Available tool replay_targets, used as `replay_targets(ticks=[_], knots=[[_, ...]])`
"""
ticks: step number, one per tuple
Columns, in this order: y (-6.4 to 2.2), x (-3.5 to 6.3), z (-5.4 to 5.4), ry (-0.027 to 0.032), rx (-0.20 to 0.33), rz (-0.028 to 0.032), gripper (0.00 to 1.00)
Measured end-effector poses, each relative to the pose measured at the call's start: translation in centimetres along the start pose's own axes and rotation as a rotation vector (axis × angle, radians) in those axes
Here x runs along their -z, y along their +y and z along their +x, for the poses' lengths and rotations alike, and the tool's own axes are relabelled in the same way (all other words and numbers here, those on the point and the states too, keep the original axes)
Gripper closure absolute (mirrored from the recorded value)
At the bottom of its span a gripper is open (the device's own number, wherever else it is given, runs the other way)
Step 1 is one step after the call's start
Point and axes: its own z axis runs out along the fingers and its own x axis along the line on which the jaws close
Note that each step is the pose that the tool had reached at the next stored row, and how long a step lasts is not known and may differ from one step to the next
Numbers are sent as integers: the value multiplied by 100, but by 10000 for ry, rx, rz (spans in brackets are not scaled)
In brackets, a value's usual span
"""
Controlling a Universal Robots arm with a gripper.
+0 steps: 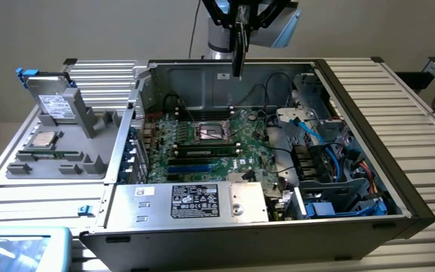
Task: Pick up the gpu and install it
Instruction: 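Pick up the gpu and move the gpu toward the slot, then insert the gpu into the slot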
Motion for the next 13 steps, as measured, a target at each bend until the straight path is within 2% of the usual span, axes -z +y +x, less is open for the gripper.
replay_targets(ticks=[5, 13], knots=[[0, 0, 0, 8, 92, 2, 71], [0, 0, 0, 141, 1547, 35, 71]])
